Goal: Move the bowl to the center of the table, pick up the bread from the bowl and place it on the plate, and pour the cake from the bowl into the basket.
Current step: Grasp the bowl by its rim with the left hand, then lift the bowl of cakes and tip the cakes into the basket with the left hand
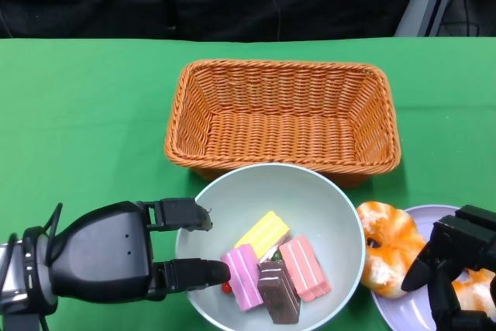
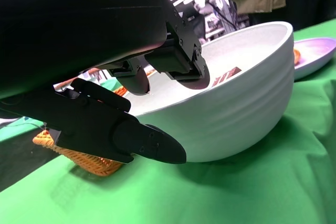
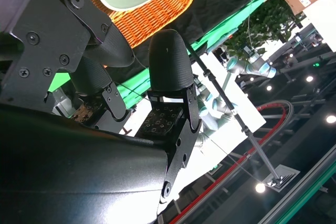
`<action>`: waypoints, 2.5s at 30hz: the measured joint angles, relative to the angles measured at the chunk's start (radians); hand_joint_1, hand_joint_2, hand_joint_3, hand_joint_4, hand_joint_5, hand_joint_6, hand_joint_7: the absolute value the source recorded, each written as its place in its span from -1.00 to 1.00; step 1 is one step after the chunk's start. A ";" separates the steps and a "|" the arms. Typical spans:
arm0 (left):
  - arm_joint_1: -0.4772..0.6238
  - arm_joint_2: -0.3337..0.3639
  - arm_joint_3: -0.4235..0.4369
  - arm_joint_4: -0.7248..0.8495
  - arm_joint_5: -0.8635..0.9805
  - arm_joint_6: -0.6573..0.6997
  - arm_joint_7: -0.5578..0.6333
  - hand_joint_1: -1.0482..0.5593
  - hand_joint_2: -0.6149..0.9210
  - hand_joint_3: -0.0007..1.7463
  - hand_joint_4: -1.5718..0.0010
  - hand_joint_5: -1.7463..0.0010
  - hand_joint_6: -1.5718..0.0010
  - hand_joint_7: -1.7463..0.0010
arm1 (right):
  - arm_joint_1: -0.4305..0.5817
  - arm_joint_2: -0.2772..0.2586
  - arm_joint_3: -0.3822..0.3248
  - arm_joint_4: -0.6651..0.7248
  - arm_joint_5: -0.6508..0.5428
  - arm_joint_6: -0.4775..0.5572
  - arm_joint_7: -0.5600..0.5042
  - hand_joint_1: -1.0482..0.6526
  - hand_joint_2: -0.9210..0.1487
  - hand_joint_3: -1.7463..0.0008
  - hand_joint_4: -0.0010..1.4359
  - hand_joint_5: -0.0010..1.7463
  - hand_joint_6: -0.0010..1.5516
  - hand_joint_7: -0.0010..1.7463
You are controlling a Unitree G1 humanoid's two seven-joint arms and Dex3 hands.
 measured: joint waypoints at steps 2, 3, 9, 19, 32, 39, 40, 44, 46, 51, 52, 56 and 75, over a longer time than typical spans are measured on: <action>-0.013 -0.012 -0.031 0.032 0.017 0.020 0.031 -0.29 0.97 -1.00 0.61 0.01 0.15 0.95 | 0.001 0.000 0.000 0.000 0.001 0.000 0.000 0.27 0.57 -1.00 0.35 0.97 0.17 0.70; -0.020 -0.020 -0.045 0.050 0.023 0.031 0.048 -0.30 0.97 -1.00 0.61 -0.01 0.15 0.95 | 0.001 0.000 0.000 0.000 0.001 0.000 0.000 0.27 0.57 -1.00 0.34 0.97 0.17 0.70; -0.062 -0.058 -0.122 0.130 0.048 0.080 0.134 -0.31 0.98 -1.00 0.65 -0.07 0.13 0.95 | 0.005 0.000 -0.001 0.000 0.000 0.000 0.000 0.27 0.56 -1.00 0.34 0.96 0.17 0.70; -0.123 -0.169 -0.231 0.305 0.058 0.124 0.312 -0.16 0.97 -1.00 0.63 -0.66 0.11 0.39 | 0.008 0.000 -0.001 -0.001 0.002 0.001 0.003 0.26 0.57 -1.00 0.36 0.93 0.18 0.68; -0.191 -0.259 -0.351 0.450 0.035 0.156 0.410 -0.21 0.91 -0.99 0.03 -1.00 0.02 -0.34 | 0.010 0.000 -0.001 -0.001 0.002 0.001 0.003 0.26 0.59 -1.00 0.36 0.92 0.18 0.68; -0.167 -0.241 -0.350 0.378 -0.001 0.138 0.419 0.00 0.99 -0.94 -0.05 -1.00 0.27 -1.00 | 0.012 0.000 -0.001 -0.001 0.001 0.001 0.003 0.26 0.56 -1.00 0.37 0.92 0.18 0.67; -0.165 -0.228 -0.349 0.358 -0.005 0.129 0.419 0.02 0.99 -0.93 -0.05 -1.00 0.27 -1.00 | 0.012 0.000 -0.001 -0.002 0.001 0.001 0.003 0.25 0.56 -1.00 0.36 0.92 0.18 0.67; -0.157 -0.162 -0.337 0.260 -0.015 0.103 0.420 0.08 1.00 -0.89 -0.09 -1.00 0.24 -1.00 | 0.012 0.001 -0.001 -0.006 0.002 0.003 0.007 0.25 0.57 -1.00 0.36 0.92 0.18 0.67; -0.153 -0.124 -0.324 0.202 -0.021 0.091 0.420 0.09 1.00 -0.88 -0.10 -1.00 0.24 -1.00 | 0.011 0.001 -0.001 -0.006 0.002 0.003 0.007 0.25 0.58 -1.00 0.36 0.91 0.18 0.66; -0.129 -0.018 -0.277 0.069 -0.027 0.052 0.405 0.13 0.98 -0.88 -0.09 -1.00 0.26 -1.00 | 0.007 0.002 0.000 -0.006 0.003 0.003 0.008 0.26 0.59 -1.00 0.37 0.90 0.18 0.66; -0.123 0.008 -0.264 0.047 -0.027 0.048 0.404 0.13 0.98 -0.88 -0.09 -1.00 0.26 -1.00 | 0.009 0.002 0.000 -0.006 0.005 0.004 0.009 0.26 0.60 -1.00 0.37 0.89 0.18 0.66; -0.092 0.089 -0.209 -0.034 -0.031 0.033 0.380 0.12 0.98 -0.89 -0.09 -1.00 0.26 -1.00 | 0.016 0.002 -0.001 -0.016 0.009 0.007 0.013 0.27 0.62 -1.00 0.38 0.87 0.18 0.66; 0.007 0.100 0.035 -0.176 -0.189 -0.067 0.218 0.02 1.00 -0.82 -0.19 -1.00 0.17 -1.00 | 0.019 0.004 0.001 0.005 0.007 -0.013 -0.015 0.27 0.62 -1.00 0.42 0.91 0.24 0.65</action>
